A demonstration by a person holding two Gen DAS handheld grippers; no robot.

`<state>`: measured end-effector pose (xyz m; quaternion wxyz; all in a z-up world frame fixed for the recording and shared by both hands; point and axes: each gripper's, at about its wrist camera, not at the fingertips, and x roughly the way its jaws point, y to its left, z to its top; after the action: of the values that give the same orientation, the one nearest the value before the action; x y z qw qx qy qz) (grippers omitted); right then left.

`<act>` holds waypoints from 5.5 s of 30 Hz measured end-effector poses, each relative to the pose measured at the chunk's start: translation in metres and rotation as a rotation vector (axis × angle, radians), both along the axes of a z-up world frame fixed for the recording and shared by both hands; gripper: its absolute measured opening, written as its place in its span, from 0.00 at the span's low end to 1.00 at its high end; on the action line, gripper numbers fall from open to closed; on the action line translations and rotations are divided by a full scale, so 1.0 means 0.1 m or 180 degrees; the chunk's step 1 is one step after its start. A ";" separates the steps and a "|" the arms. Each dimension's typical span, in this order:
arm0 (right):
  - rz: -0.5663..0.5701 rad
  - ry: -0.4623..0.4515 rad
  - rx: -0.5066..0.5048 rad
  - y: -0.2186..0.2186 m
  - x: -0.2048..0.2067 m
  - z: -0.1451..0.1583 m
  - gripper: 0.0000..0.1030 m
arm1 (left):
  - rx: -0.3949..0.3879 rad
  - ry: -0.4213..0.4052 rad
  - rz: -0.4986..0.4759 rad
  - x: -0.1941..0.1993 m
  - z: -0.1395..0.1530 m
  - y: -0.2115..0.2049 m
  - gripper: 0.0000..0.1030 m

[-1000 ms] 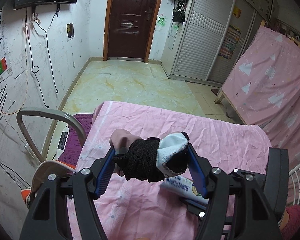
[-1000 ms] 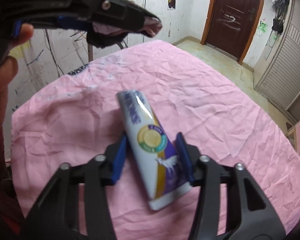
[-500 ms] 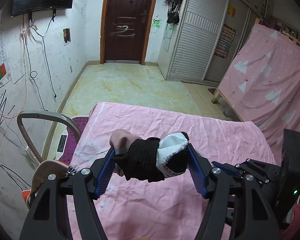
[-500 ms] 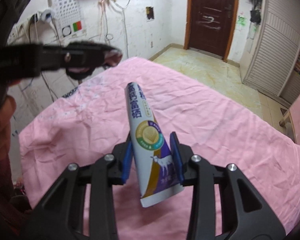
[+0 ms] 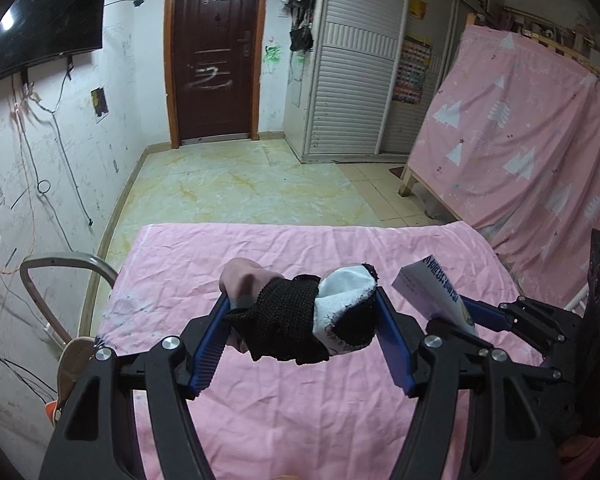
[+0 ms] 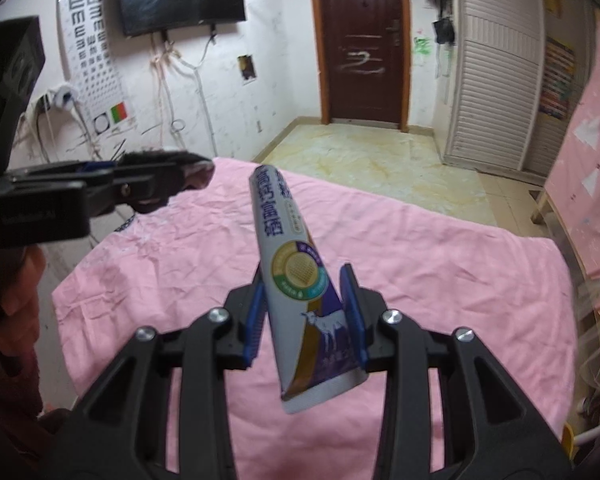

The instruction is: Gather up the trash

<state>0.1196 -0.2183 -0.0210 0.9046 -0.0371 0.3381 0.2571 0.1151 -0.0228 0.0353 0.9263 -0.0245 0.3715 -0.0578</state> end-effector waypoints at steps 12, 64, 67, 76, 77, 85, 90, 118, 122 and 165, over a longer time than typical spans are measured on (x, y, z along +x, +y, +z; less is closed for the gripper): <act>-0.0510 -0.0150 0.0352 -1.01 -0.33 0.10 0.33 | 0.0188 0.0018 -0.0363 -0.13 0.00 -0.80 0.57; -0.2287 -0.0014 0.0811 -3.55 -1.52 -0.55 0.49 | 0.0097 0.0431 -0.2110 -0.74 -0.47 -3.83 0.77; -0.2242 -0.0048 0.0791 -3.45 -1.48 -0.50 0.59 | 0.0063 0.0374 -0.2048 -0.72 -0.43 -3.67 0.77; -0.1968 -0.0179 0.0768 -3.04 -1.29 -0.31 0.73 | -0.0034 0.0100 -0.1615 -0.72 -0.23 -3.00 0.81; -0.1920 -0.0193 0.0770 -2.98 -1.27 -0.30 0.73 | -0.0019 0.0051 -0.1531 -0.73 -0.21 -2.90 0.81; -0.1473 -0.0243 0.0719 -2.37 -1.09 -0.19 0.73 | 0.0019 -0.0248 -0.0938 -0.79 -0.07 -2.24 0.83; -0.1242 -0.0288 0.0687 -2.01 -1.03 -0.11 0.77 | 0.0062 -0.0387 -0.0623 -0.86 0.01 -1.89 0.83; -0.0654 -0.0375 0.0590 -1.04 -0.82 0.13 0.80 | 0.0049 -0.0518 0.0185 -0.94 0.14 -0.82 0.83; -0.0650 -0.0373 0.0588 -1.02 -0.82 0.13 0.80 | 0.0047 -0.0527 0.0214 -0.94 0.14 -0.78 0.83; -0.0630 -0.0369 0.0573 -0.96 -0.84 0.14 0.81 | 0.0030 -0.0480 0.0241 -0.93 0.13 -0.74 0.83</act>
<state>0.0360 -0.3144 -0.0067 0.9432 0.0630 0.2629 0.1934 0.0221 -0.0966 0.0479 0.9533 -0.0297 0.2997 -0.0227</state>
